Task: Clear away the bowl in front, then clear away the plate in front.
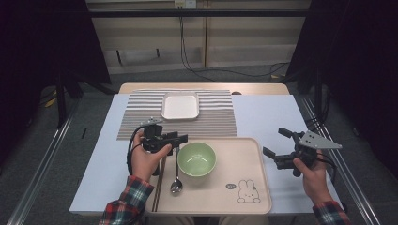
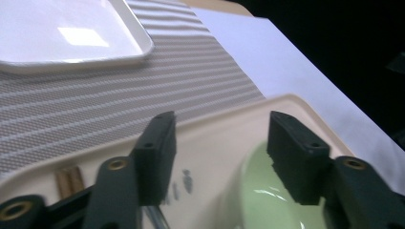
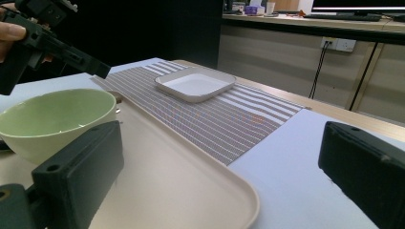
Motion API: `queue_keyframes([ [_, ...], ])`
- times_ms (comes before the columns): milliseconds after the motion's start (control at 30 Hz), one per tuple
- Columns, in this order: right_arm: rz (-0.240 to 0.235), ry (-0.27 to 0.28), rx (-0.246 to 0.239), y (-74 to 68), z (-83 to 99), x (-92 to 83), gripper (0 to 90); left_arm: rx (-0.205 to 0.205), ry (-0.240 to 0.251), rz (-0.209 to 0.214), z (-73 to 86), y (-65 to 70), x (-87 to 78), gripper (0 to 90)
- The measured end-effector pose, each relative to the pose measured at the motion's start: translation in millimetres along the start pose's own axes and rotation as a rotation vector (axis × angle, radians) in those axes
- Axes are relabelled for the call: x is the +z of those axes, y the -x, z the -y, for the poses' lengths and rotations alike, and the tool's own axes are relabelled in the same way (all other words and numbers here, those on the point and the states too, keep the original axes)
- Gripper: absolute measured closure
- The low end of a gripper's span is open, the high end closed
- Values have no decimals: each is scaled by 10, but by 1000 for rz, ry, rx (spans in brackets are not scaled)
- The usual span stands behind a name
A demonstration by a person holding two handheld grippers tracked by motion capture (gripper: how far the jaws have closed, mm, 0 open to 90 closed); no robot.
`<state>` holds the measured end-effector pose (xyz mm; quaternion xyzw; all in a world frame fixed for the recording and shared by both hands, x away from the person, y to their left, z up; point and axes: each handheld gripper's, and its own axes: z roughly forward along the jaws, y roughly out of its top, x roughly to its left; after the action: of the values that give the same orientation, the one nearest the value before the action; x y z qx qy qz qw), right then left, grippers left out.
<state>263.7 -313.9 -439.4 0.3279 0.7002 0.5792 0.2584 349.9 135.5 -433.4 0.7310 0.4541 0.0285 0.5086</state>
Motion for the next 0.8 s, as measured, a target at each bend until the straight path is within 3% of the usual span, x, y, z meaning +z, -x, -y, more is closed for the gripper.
queue_keyframes([
  [133,1,-1,0,-2,-1,1,10,4,30,-44,-38,-84,-7,317],
  [433,7,-8,-1,-6,2,0,10,-15,65,-118,-145,-230,-13,177],
  [800,5,-2,-6,2,-2,-9,10,-35,116,-215,-303,-430,60,122],
])
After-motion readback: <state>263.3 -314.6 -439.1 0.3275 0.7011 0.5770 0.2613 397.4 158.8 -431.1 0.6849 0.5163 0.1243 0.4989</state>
